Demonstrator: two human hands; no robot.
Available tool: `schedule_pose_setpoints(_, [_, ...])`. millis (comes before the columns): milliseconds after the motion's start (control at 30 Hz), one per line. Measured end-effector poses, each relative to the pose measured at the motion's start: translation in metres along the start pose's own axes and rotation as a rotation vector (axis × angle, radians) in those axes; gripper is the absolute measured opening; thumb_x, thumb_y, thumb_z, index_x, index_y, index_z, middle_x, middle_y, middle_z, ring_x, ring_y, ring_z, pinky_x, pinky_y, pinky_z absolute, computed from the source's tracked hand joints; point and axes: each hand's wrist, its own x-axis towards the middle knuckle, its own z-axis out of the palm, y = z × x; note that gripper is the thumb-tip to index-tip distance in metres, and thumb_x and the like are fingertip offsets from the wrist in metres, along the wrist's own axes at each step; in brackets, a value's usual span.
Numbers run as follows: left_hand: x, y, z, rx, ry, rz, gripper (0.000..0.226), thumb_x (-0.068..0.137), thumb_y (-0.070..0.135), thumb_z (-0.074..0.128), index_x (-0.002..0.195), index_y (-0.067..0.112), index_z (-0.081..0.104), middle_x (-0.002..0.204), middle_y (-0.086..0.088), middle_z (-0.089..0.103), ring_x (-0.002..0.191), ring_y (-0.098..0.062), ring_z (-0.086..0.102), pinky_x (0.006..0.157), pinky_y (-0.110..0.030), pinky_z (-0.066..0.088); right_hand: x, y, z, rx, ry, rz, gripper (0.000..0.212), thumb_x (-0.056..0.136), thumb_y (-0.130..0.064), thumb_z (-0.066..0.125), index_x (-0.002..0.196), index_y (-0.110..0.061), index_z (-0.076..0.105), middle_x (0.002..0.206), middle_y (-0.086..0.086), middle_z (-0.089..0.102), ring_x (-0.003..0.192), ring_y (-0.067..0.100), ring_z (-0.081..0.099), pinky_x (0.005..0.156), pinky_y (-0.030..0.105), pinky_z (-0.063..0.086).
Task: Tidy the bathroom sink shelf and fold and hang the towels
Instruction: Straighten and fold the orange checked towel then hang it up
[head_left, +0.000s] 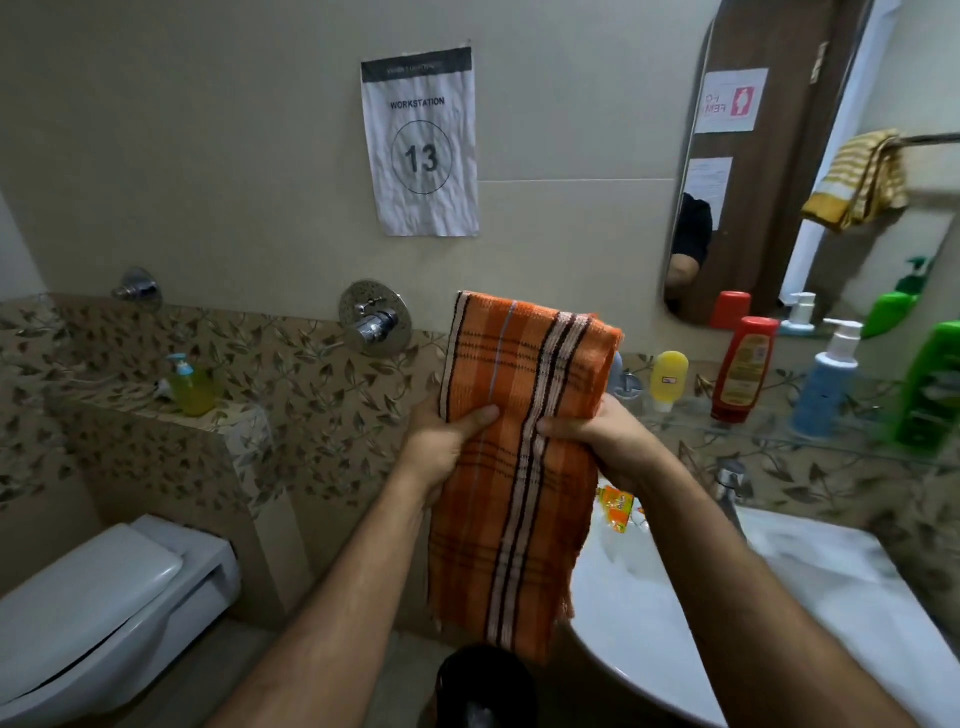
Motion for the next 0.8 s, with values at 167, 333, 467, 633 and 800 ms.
schedule_pose_setpoints(167, [0.01, -0.018, 0.031, 0.383, 0.31, 0.004, 0.054, 0.073, 0.027, 0.083, 0.117, 0.017, 0.053, 0.108, -0.002, 0.062, 0.098, -0.02, 0.063, 0.088, -0.041, 0.054, 0.003, 0.002, -0.008, -0.238, 0.336, -0.016, 0.031, 0.081, -0.008, 0.074, 0.11, -0.015, 0.066, 0.103, 0.005, 0.074, 0.094, 0.02, 0.072, 0.09, 0.047, 0.057])
schedule_pose_setpoints(333, [0.01, -0.007, 0.086, 0.202, 0.032, 0.021, 0.058, 0.072, 0.071, 0.065, 0.105, 0.024, 0.065, 0.102, 0.001, 0.073, 0.098, -0.018, 0.069, 0.087, -0.047, 0.056, 0.008, -0.005, -0.01, -0.735, 0.616, -0.166, 0.004, 0.084, -0.019, 0.067, 0.088, -0.018, 0.066, 0.079, -0.005, 0.068, 0.076, 0.016, 0.066, 0.069, 0.035, 0.054])
schedule_pose_setpoints(467, [0.016, -0.003, 0.12, 0.036, -0.174, -0.027, 0.092, 0.052, 0.085, 0.066, 0.116, 0.019, 0.066, 0.112, -0.005, 0.072, 0.104, -0.018, 0.069, 0.089, -0.034, 0.056, -0.002, -0.009, -0.022, -0.868, 0.512, -0.189, 0.05, 0.075, -0.021, 0.068, 0.124, -0.027, 0.058, 0.105, 0.001, 0.055, 0.099, 0.019, 0.057, 0.086, 0.031, 0.05])
schedule_pose_setpoints(633, [0.03, 0.004, 0.142, -0.089, -0.114, -0.13, 0.096, 0.043, 0.079, 0.075, 0.104, 0.006, 0.071, 0.104, -0.014, 0.074, 0.097, -0.028, 0.071, 0.085, -0.045, 0.057, -0.031, -0.024, -0.061, -0.899, 0.19, -0.118, 0.061, 0.079, -0.017, 0.062, 0.138, -0.032, 0.053, 0.148, -0.005, 0.04, 0.137, 0.015, 0.037, 0.11, 0.04, 0.04])
schedule_pose_setpoints(800, [0.039, 0.008, 0.177, -0.113, -0.04, -0.184, 0.034, 0.094, 0.037, 0.059, 0.088, 0.008, 0.076, 0.097, -0.013, 0.075, 0.085, -0.026, 0.074, 0.081, -0.042, 0.058, -0.058, -0.035, -0.099, -0.63, 0.261, -0.147, 0.039, 0.092, -0.002, 0.051, 0.12, -0.024, 0.068, 0.131, -0.007, 0.061, 0.119, 0.006, 0.058, 0.096, 0.031, 0.054])
